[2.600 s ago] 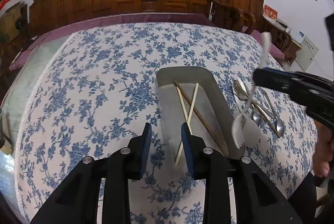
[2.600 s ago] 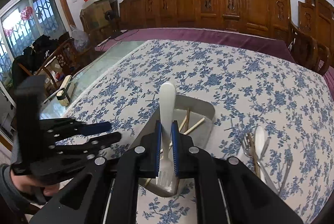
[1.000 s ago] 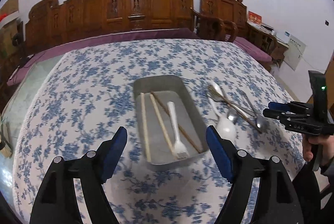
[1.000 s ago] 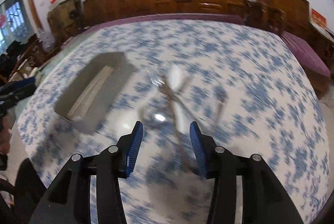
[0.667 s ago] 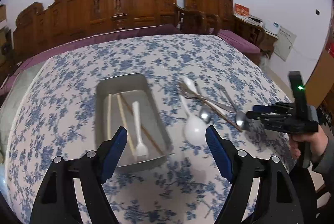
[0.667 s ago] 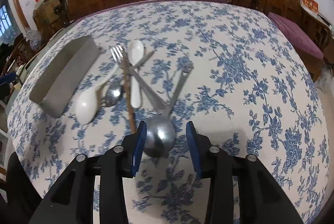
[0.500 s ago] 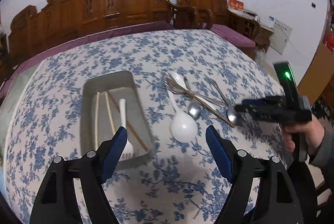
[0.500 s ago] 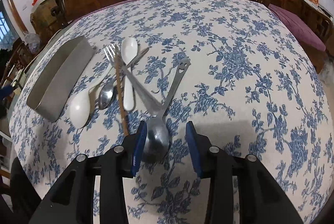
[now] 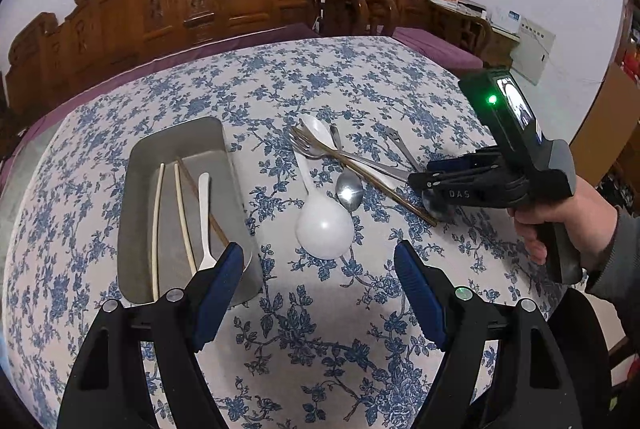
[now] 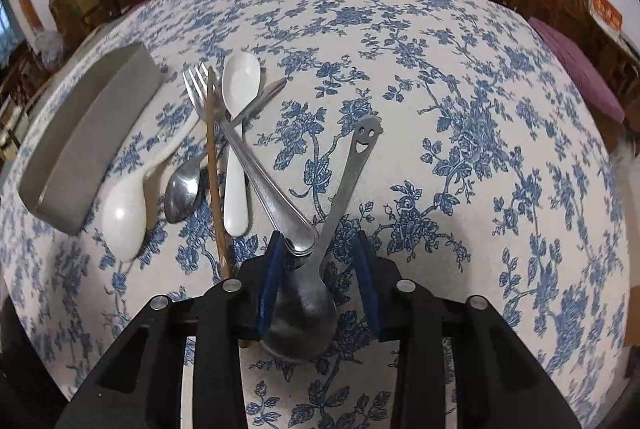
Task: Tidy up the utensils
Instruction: 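Grasp the smiley-face metal utensil with the right tool and lift it, then grasp the white plastic spoon with the left tool while the right tool holds the smiley utensil, then carry the white plastic spoon into the grey tray and open the left tool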
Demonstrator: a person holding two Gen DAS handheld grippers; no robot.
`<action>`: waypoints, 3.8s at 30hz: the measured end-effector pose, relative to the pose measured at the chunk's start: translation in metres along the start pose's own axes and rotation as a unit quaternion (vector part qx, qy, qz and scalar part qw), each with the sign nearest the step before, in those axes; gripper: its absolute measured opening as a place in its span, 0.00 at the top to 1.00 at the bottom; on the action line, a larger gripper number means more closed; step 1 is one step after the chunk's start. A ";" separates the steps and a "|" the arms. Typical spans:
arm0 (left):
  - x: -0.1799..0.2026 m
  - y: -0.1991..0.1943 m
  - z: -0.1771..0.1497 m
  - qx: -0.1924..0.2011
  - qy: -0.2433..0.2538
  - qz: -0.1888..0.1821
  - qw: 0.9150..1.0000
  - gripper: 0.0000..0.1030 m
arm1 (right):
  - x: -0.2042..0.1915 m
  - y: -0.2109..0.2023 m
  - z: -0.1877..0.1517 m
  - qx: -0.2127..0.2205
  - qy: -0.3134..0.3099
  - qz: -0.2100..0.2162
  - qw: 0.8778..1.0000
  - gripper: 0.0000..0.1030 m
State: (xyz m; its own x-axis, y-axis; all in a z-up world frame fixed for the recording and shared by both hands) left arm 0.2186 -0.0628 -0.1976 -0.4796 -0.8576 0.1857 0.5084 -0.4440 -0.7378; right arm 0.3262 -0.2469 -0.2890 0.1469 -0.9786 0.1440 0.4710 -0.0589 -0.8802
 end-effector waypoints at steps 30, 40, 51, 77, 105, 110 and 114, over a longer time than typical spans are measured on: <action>0.014 0.065 0.044 -0.034 0.026 0.028 0.999 0.28 | 0.047 -0.004 -0.020 -0.009 -0.008 -0.032 0.999 0.93; 0.010 0.106 0.058 -0.083 0.012 0.034 0.996 0.28 | 0.057 -0.009 -0.029 0.004 0.008 -0.012 1.000 0.93; -0.015 0.144 0.059 -0.153 -0.028 0.037 0.987 0.56 | 0.070 -0.019 -0.020 0.015 0.017 0.001 1.000 0.93; -0.049 0.140 0.055 -0.174 -0.075 0.054 0.980 0.91 | 0.060 -0.031 -0.015 0.024 0.009 0.019 0.999 0.93; -0.081 0.032 0.081 -0.067 -0.073 0.063 0.993 0.92 | -0.018 -0.083 0.024 0.065 -0.031 0.033 0.997 0.93; -0.109 0.021 0.075 -0.065 -0.086 0.074 0.991 0.92 | -0.041 -0.087 0.033 0.070 -0.046 0.039 0.996 0.93; -0.134 0.020 0.064 -0.070 -0.105 0.077 0.989 0.92 | -0.061 -0.091 0.041 0.074 -0.058 0.045 0.995 0.93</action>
State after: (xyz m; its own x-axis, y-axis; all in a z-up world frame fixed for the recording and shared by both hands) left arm 0.3384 0.0264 -0.1960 -0.2374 -0.9540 0.1831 0.4538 -0.2755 -0.8475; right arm 0.3102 -0.1739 -0.1992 0.2887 -0.9491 0.1263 0.5737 0.0658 -0.8164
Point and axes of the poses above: each gripper's, at about its wrist camera, not at the fingertips, and y roughly the way its jaws point, x to its right, z to its top, the point moved 4 cm from there along y, roughly the way its jaws point, and after that the axes turned 12 degrees about -z, right-handed, at the moved point
